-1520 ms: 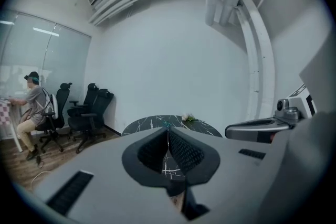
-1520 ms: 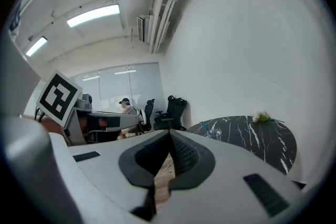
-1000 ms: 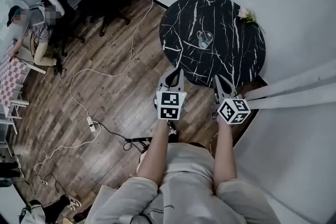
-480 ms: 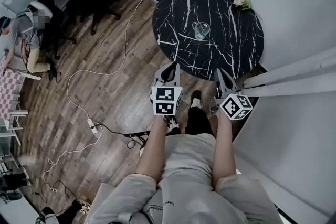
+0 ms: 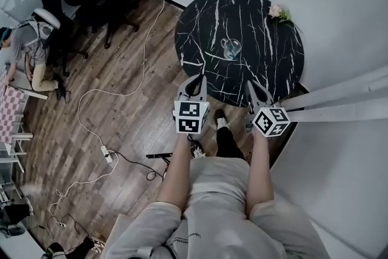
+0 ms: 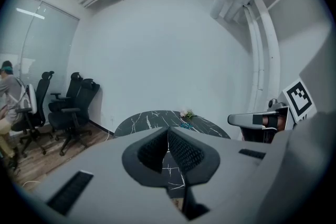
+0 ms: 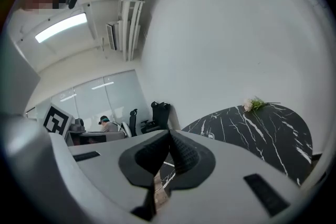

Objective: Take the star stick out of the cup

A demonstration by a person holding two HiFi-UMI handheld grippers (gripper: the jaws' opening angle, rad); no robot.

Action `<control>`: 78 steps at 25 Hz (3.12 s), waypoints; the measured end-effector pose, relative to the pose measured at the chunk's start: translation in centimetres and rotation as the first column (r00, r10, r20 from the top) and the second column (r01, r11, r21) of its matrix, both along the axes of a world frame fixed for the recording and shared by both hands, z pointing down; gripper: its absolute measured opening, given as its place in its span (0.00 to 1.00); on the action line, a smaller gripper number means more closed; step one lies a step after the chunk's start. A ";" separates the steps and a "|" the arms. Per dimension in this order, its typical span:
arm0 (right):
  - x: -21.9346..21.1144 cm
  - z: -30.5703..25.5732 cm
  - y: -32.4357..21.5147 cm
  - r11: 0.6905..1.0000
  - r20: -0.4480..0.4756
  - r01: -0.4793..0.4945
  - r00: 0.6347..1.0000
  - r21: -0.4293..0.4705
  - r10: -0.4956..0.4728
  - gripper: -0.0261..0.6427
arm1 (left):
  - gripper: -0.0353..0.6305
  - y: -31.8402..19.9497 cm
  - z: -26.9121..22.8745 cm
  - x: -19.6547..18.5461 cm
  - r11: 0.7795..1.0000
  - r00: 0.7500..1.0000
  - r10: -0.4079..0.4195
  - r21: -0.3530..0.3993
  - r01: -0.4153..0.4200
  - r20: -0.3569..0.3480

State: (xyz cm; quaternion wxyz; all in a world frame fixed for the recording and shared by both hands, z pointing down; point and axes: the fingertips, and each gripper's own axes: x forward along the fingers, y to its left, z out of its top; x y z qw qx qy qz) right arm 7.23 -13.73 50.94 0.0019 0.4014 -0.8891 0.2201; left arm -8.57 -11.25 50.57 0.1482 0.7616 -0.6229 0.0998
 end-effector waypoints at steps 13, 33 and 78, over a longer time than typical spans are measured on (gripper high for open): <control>-2.0 1.8 -7.9 0.986 -0.297 0.164 0.943 0.024 -0.149 0.09 | 0.09 -7.8 0.3 0.0 0.999 0.999 -0.039 -0.009 0.039 0.029; -5.9 6.8 -11.8 0.880 -0.784 0.471 0.569 0.063 -0.248 0.22 | 0.09 -14.5 2.6 0.2 0.994 0.995 -0.097 -0.056 0.097 -0.004; -6.0 4.0 -25.6 0.982 -0.392 0.185 0.907 0.034 -0.157 0.11 | 0.09 -27.0 -0.1 -1.2 1.000 0.997 0.028 -0.010 -0.027 0.065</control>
